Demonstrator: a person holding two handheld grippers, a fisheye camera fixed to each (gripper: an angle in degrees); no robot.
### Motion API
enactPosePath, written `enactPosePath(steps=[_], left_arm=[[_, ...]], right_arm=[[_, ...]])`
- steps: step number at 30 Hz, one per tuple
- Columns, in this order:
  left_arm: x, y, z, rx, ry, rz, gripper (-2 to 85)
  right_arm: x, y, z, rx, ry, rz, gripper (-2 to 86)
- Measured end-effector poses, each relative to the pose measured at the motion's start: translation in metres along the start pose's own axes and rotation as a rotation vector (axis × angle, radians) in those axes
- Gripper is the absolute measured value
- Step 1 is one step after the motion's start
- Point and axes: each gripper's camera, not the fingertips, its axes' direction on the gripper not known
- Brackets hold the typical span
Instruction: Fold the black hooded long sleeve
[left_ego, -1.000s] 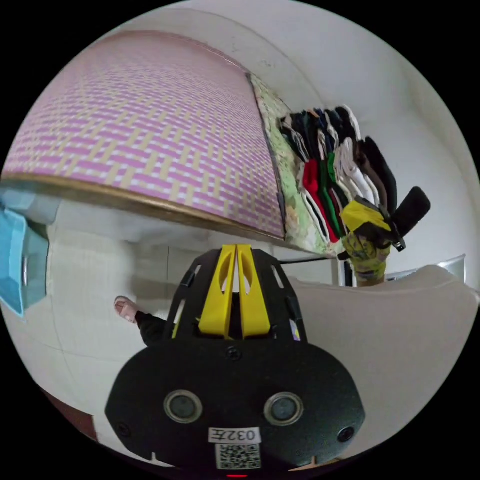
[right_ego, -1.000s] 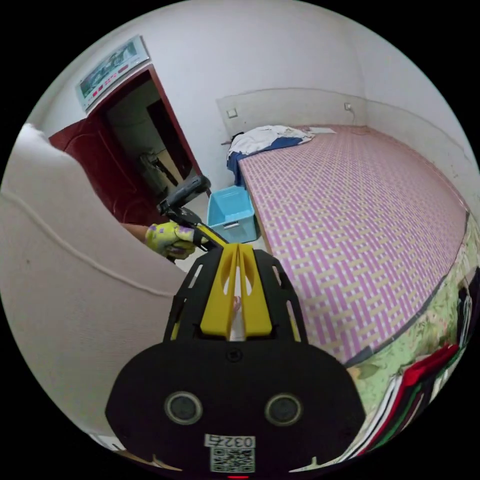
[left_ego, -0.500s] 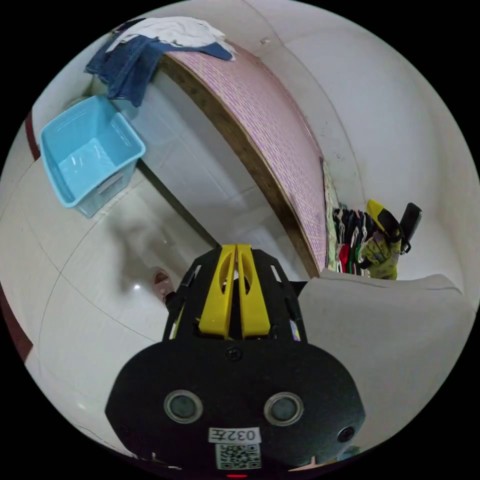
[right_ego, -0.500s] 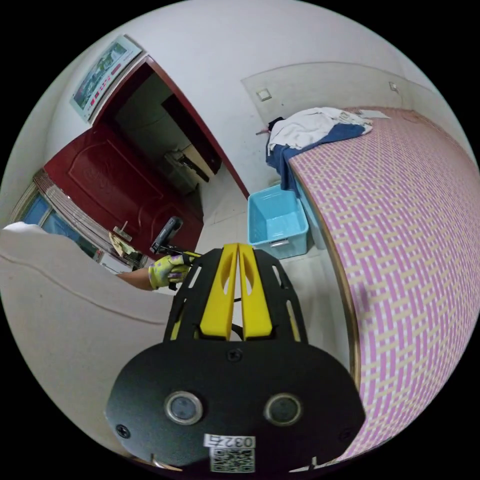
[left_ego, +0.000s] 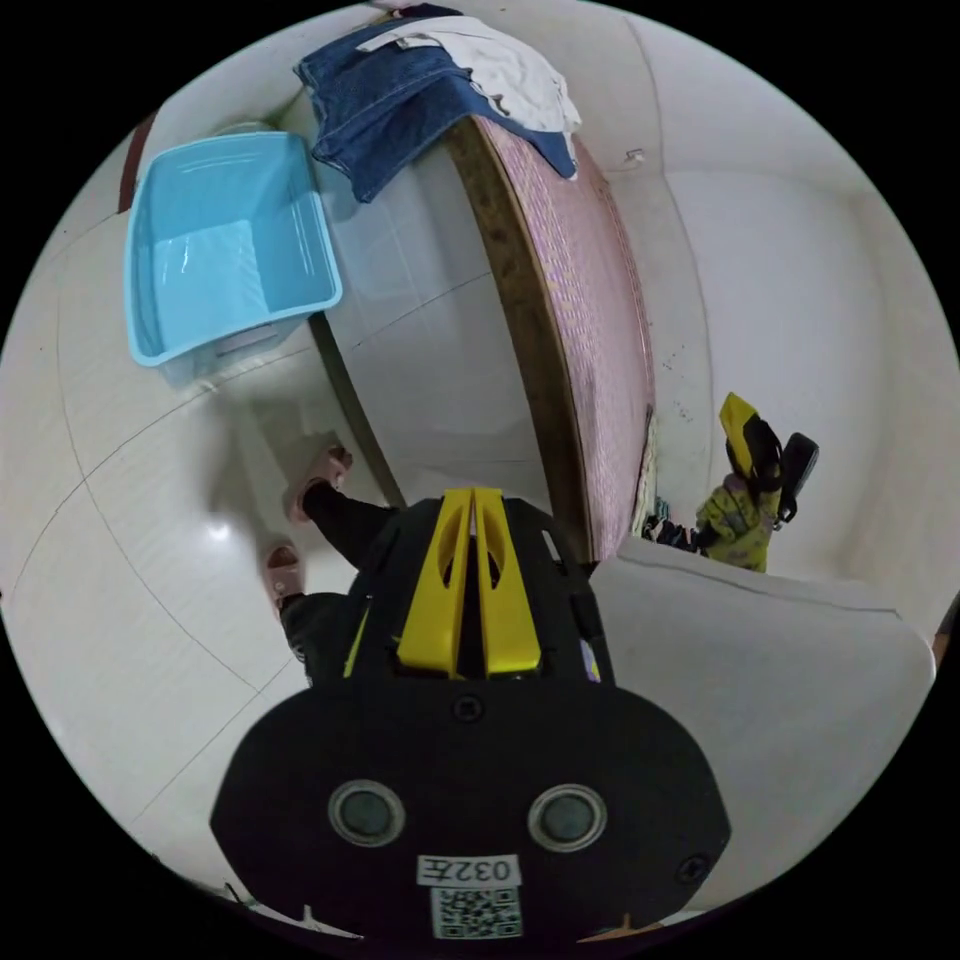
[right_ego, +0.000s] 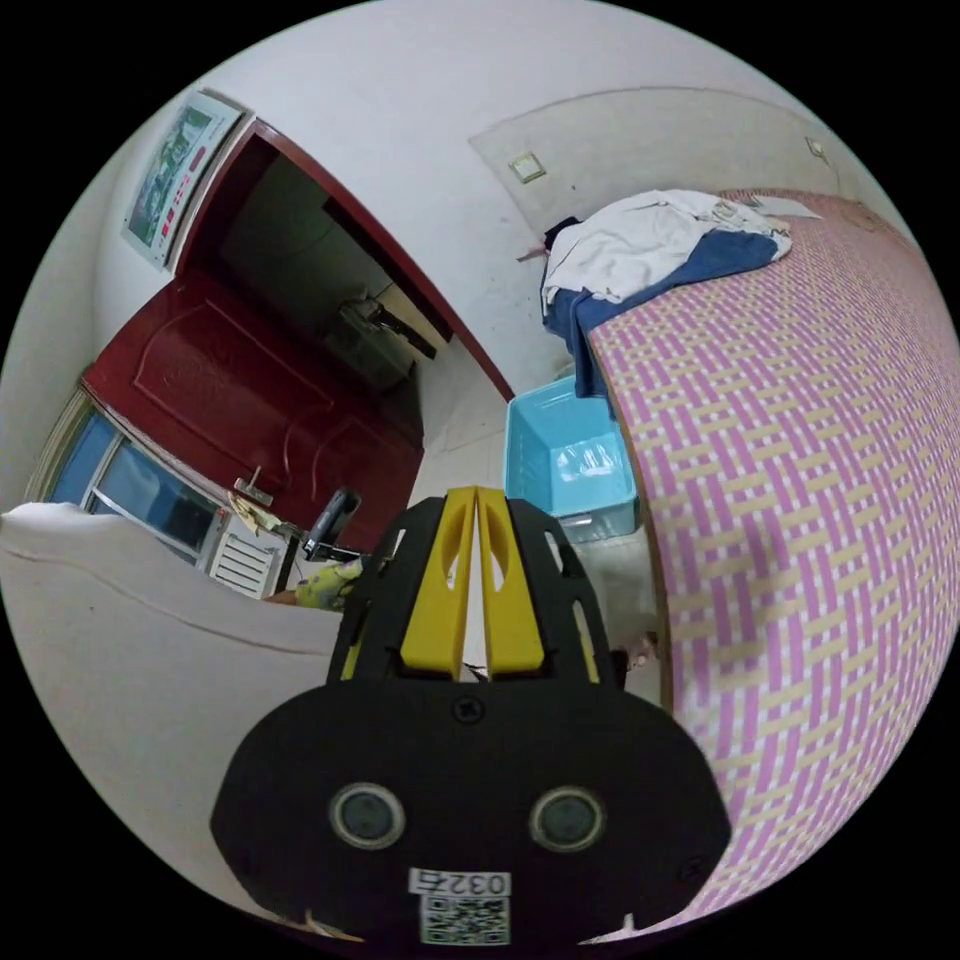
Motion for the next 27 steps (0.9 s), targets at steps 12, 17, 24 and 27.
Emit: enactPosePath(steps=[12, 17, 24, 27], left_arm=[[-0.055, -0.221, 0.002, 0.142, 0.273, -0.114, -0.9], [-0.094, -0.335, -0.025, 0.275, 0.334, -0.102, 1.2], [-0.159, -0.489, -0.036, 0.296, 0.233, -0.151, 4.0], [-0.189, -0.539, -0.03, 0.296, 0.203, -0.204, 4.3]], right_arm=[[0.123, -0.111, -0.062, 0.148, 0.047, 0.125, -1.0], [0.15, -0.126, -0.08, 0.174, 0.096, 0.215, -1.0], [0.165, -0.142, -0.097, 0.25, 0.196, 0.386, -1.0], [0.16, -0.153, -0.102, 0.297, 0.242, 0.461, -1.0]])
